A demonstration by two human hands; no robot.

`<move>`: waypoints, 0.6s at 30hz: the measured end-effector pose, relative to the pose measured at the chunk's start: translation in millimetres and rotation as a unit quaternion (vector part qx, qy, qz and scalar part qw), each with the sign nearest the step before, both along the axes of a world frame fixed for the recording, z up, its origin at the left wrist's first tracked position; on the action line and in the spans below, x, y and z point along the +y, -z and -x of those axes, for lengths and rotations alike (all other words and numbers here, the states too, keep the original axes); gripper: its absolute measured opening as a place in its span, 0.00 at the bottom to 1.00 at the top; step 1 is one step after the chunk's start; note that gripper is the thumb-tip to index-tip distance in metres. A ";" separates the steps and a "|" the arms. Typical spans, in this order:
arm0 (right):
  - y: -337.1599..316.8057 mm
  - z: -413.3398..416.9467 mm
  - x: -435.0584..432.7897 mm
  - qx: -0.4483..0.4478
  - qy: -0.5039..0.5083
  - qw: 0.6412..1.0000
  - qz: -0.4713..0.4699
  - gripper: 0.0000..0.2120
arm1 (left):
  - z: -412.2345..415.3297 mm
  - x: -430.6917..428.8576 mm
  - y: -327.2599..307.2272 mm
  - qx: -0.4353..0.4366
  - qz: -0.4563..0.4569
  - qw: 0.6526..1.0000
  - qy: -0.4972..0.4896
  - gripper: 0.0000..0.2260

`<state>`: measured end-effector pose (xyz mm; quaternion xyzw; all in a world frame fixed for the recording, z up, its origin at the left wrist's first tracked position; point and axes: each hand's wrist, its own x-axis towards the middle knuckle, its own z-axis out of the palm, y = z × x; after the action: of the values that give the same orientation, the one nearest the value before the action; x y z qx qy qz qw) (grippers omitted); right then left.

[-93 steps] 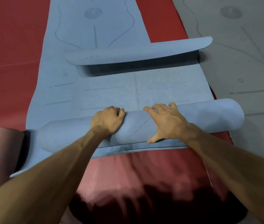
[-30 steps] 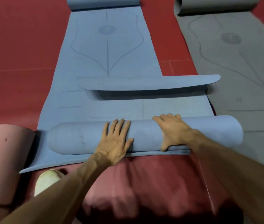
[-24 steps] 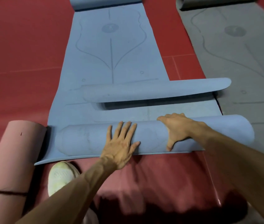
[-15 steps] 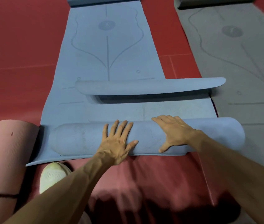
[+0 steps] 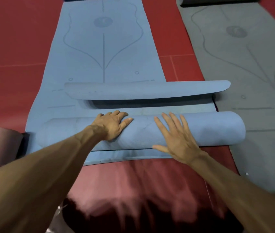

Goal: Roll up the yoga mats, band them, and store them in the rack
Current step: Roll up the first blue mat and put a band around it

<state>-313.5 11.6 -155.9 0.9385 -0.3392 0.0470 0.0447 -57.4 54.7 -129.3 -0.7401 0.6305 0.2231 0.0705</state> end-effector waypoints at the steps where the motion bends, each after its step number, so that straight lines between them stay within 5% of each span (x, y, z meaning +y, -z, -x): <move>1: 0.3 -0.9 -4.2 0.030 -0.001 1.000 -0.007 0.48 | -1.6 -3.9 1.2 0.002 0.002 1.000 -0.004 0.26; 5: -4.6 -10.7 -18.9 0.116 0.032 0.992 -0.049 0.62 | -5.4 -17.1 1.0 0.007 -0.004 1.000 -0.028 0.24; 14: -11.0 -20.0 -36.1 0.107 0.014 0.994 -0.022 0.57 | 7.2 -1.6 0.7 -0.045 0.096 0.993 -0.044 0.21; 18: -28.8 -25.9 -44.3 0.153 0.008 0.983 -0.105 0.53 | 12.1 17.6 -2.1 -0.057 0.109 0.992 -0.028 0.28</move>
<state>-287.7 -32.7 -127.0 0.9312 -0.3391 -0.1337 -0.0017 -69.5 72.3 -127.2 -0.7722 0.6250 0.1126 0.0191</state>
